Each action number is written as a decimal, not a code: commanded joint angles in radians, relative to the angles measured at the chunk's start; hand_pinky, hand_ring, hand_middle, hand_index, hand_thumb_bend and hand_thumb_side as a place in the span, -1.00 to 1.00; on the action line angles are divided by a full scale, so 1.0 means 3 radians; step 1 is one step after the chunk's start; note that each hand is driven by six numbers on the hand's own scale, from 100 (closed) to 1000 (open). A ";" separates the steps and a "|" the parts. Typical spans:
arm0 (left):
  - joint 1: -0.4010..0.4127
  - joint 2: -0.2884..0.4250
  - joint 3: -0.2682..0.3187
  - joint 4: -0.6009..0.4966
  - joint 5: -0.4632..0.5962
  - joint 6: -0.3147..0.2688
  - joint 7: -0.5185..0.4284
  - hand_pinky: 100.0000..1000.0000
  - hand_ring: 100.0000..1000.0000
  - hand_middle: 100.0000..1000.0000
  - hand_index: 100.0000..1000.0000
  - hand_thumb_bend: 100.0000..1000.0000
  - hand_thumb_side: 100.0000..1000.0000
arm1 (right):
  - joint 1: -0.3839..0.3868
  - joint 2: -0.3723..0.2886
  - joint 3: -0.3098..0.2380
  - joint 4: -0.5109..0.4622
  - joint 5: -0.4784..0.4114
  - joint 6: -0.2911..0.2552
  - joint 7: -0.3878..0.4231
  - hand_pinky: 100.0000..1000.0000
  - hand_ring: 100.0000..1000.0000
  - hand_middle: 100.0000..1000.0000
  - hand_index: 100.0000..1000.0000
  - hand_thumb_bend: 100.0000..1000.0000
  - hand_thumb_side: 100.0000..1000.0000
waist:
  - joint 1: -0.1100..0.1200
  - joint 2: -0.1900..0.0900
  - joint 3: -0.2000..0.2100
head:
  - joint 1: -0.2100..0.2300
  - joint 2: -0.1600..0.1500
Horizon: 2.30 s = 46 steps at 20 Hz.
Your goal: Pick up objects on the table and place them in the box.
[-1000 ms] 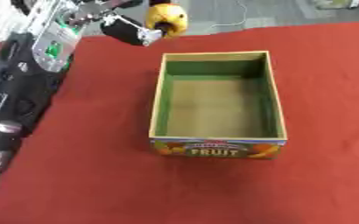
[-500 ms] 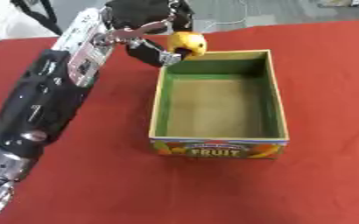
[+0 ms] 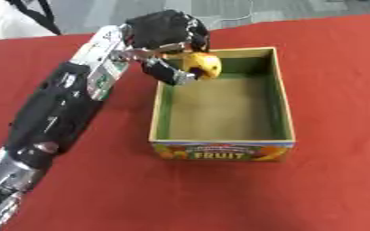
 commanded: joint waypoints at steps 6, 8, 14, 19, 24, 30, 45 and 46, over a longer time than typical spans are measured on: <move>-0.0045 0.0015 0.0051 0.0141 -0.0242 -0.0334 0.0112 -0.39 -0.02 -0.23 0.14 -1.00 -0.55 | -0.0055 -0.0003 0.0003 -0.0066 -0.0026 -0.0013 0.0011 0.69 0.69 0.16 0.60 -1.00 1.00 | -0.0018 -0.0062 0.0005 | 0.0004 -0.0032; -0.0039 -0.0001 0.0030 0.0188 -0.0309 -0.0383 0.0083 -0.39 -0.02 -0.23 0.14 -1.00 -0.55 | -0.0058 0.0000 0.0004 -0.0066 -0.0027 -0.0014 0.0013 0.69 0.69 0.16 0.60 -1.00 1.00 | -0.0018 -0.0061 0.0001 | 0.0008 -0.0034; -0.0036 -0.0022 0.0032 0.0239 -0.0385 -0.0432 0.0080 -0.39 -0.02 -0.22 0.15 -1.00 -0.53 | -0.0060 0.0001 0.0005 -0.0066 -0.0027 -0.0015 0.0016 0.69 0.69 0.16 0.60 -1.00 1.00 | -0.0018 -0.0059 -0.0003 | 0.0010 -0.0037; -0.0037 -0.0026 0.0035 0.0251 -0.0399 -0.0440 0.0086 -0.39 -0.02 -0.22 0.15 -1.00 -0.53 | -0.0060 0.0001 0.0005 -0.0066 -0.0027 -0.0015 0.0016 0.69 0.69 0.16 0.60 -1.00 1.00 | -0.0018 -0.0058 -0.0003 | 0.0010 -0.0038; -0.0037 -0.0027 0.0035 0.0254 -0.0405 -0.0442 0.0092 -0.39 -0.02 -0.22 0.15 -1.00 -0.53 | -0.0060 0.0001 0.0005 -0.0066 -0.0027 -0.0015 0.0016 0.69 0.69 0.16 0.60 -1.00 1.00 | -0.0018 -0.0058 -0.0003 | 0.0010 -0.0038; -0.0037 -0.0027 0.0035 0.0255 -0.0408 -0.0442 0.0095 -0.39 -0.02 -0.22 0.15 -1.00 -0.53 | -0.0060 0.0001 0.0005 -0.0066 -0.0027 -0.0015 0.0016 0.69 0.69 0.16 0.60 -1.00 1.00 | -0.0018 -0.0058 -0.0003 | 0.0010 -0.0038; 0.0024 -0.0064 -0.0056 0.0318 -0.0494 -0.0445 -0.0219 0.48 0.86 0.88 1.00 0.81 1.00 | -0.0049 -0.0015 -0.0004 -0.0066 -0.0032 -0.0006 0.0014 0.69 0.69 0.16 0.60 -1.00 1.00 | -0.0021 -0.0059 0.0017 | 0.0006 -0.0076; 0.0058 -0.0037 -0.0018 0.0349 -0.0494 -0.0421 -0.0258 0.48 0.86 0.88 1.00 0.81 1.00 | -0.0051 -0.0016 -0.0010 -0.0066 -0.0028 -0.0007 0.0008 0.69 0.69 0.16 0.60 -1.00 1.00 | -0.0030 -0.0065 0.0027 | -0.0011 -0.0100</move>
